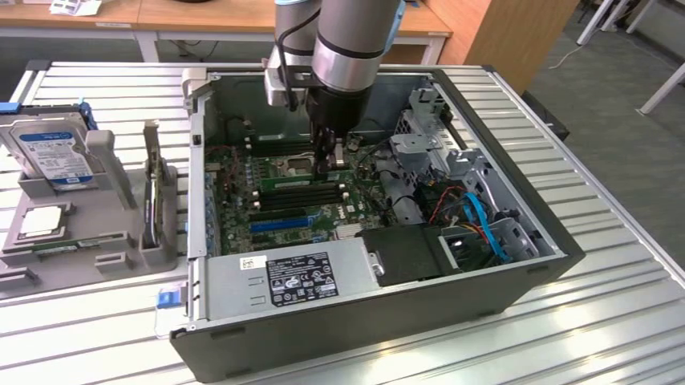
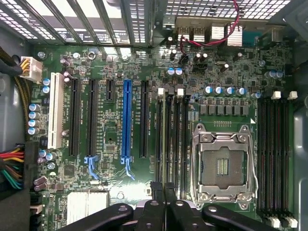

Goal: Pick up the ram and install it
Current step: 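Insert the ram into the slot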

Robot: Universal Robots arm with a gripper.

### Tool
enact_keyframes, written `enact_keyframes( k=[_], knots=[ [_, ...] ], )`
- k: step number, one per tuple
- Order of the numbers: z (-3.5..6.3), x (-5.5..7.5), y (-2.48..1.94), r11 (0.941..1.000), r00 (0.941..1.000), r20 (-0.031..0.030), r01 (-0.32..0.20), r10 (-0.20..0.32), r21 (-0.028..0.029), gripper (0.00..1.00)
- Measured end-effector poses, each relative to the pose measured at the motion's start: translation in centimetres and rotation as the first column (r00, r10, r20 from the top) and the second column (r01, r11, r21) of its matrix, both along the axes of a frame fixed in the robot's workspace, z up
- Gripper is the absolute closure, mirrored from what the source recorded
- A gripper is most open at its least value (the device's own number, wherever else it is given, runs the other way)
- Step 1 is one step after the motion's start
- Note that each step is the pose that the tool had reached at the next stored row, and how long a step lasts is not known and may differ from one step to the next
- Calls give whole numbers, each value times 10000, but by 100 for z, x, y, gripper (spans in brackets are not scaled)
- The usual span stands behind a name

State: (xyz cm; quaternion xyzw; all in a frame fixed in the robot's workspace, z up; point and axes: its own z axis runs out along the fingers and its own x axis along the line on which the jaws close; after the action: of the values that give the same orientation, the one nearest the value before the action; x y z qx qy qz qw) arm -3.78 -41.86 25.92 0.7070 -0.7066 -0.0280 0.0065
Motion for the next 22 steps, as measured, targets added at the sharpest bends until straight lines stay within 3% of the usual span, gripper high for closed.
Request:
enact_keyframes(
  k=[8, 22],
  knots=[
    [-119, 0, -1, 10000, 10000, 1, 1, -1, 3, 89],
    [-123, 0, -1, 9999, 9999, 1, 145, -145, 2, 89]
  ],
)
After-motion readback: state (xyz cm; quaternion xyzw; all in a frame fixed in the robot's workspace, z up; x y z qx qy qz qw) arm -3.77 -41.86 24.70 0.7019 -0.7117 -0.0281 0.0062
